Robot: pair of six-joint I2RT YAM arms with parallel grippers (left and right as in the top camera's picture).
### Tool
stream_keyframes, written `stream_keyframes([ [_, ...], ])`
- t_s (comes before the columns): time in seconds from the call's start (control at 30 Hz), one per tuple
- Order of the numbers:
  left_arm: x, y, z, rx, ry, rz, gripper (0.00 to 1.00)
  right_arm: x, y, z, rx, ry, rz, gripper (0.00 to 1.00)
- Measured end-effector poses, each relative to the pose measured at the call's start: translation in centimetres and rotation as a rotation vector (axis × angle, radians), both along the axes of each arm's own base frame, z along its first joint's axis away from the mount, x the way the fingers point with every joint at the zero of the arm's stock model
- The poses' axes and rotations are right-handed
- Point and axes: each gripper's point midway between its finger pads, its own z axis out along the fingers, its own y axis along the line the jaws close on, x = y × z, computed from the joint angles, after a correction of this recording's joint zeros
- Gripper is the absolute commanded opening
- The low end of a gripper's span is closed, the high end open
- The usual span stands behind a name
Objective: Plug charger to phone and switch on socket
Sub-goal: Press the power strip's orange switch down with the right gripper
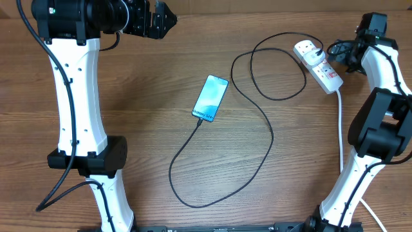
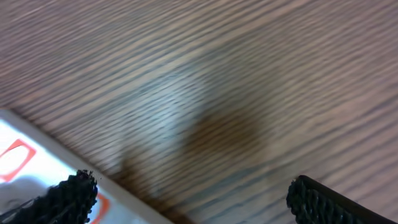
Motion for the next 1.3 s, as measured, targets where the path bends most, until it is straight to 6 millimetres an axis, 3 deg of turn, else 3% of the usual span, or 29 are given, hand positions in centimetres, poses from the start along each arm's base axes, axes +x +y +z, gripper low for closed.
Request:
stream_keyframes([
  [0.3,0.0,0.0,0.0,0.0,0.0,0.0,1.0,0.3,1.0,-0.3,0.051,-0.011,0.033,1.0],
  [0.57,0.0,0.0,0.0,0.0,0.0,0.0,1.0,0.1,0.9,-2.5,0.063,0.022,0.026,1.0],
  [1.3,0.0,0.0,0.0,0.0,0.0,0.0,1.0,-1.1,1.2,-2.7,0.13,0.06,0.017,1.0],
])
